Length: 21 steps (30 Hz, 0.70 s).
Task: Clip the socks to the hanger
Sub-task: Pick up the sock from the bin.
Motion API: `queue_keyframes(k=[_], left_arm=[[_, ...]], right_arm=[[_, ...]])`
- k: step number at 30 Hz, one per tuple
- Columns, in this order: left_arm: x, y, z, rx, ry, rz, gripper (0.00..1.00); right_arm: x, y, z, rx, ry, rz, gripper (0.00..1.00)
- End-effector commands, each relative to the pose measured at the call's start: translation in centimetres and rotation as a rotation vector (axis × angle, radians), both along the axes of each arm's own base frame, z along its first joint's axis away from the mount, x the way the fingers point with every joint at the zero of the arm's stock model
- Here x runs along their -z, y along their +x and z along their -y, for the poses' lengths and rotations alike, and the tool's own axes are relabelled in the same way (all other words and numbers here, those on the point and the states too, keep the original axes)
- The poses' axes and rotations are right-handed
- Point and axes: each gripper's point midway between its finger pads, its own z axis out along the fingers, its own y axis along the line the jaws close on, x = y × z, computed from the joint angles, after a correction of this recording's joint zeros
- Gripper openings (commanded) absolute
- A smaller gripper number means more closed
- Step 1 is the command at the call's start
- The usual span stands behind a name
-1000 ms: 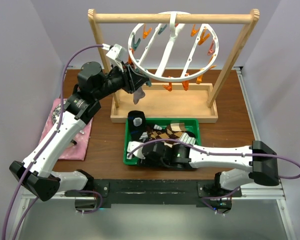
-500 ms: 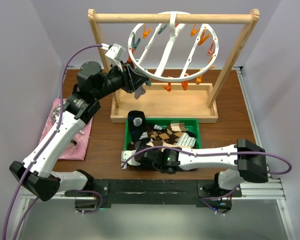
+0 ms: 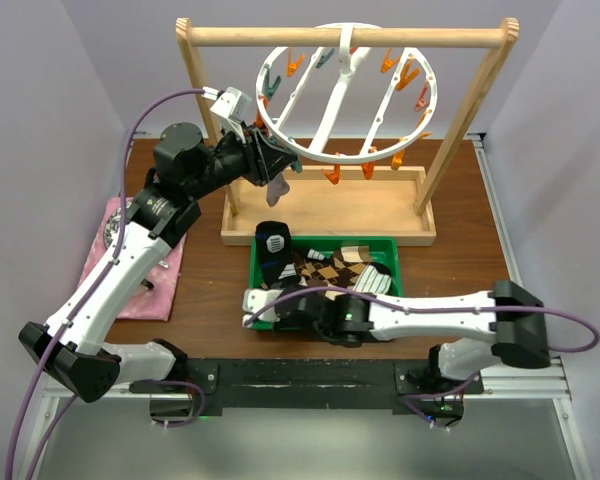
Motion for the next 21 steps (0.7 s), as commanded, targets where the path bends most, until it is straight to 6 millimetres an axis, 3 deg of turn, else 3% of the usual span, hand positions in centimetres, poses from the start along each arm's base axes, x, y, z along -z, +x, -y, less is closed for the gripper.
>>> queue_keyframes(k=[1, 5, 7, 10, 12, 13, 15, 16, 18, 21], left_arm=[[-1.4, -0.3, -0.3, 0.003, -0.024, 0.033, 0.00], [-1.8, -0.4, -0.1, 0.020, -0.033, 0.040, 0.00], [-2.0, -0.4, 0.1, 0.023, -0.038, 0.041, 0.00], [-2.0, -0.3, 0.1, 0.022, -0.045, 0.030, 0.00], [-2.0, -0.2, 0.1, 0.012, -0.049, 0.018, 0.00], [-2.0, -0.2, 0.1, 0.011, -0.051, 0.014, 0.00], [-2.1, -0.1, 0.2, 0.006, -0.056, 0.008, 0.00], [-2.1, -0.1, 0.3, 0.005, -0.057, 0.006, 0.00], [-2.3, 0.0, 0.3, -0.006, -0.060, 0.008, 0.00], [-2.1, 0.2, 0.4, -0.032, -0.057, -0.001, 0.00]], right_arm=[[-12.7, 2.8, 1.1, 0.224, 0.492, 0.166, 0.00], [-17.3, 5.0, 4.4, 0.460, 0.842, 0.279, 0.00], [-17.3, 6.0, 6.0, 0.560, 0.869, 0.349, 0.00], [-19.7, 8.1, 7.7, 0.727, 1.057, 0.407, 0.00], [-19.8, 9.7, 8.4, 0.797, 1.092, 0.438, 0.00], [-21.0, 10.1, 8.4, 0.813, 1.149, 0.441, 0.00], [-20.9, 11.2, 7.8, 0.829, 1.145, 0.464, 0.00], [-22.2, 11.5, 7.9, 0.837, 1.183, 0.485, 0.00], [-22.2, 12.0, 7.5, 0.840, 1.184, 0.516, 0.00], [-23.7, 12.4, 7.9, 0.845, 1.251, 0.547, 0.00]])
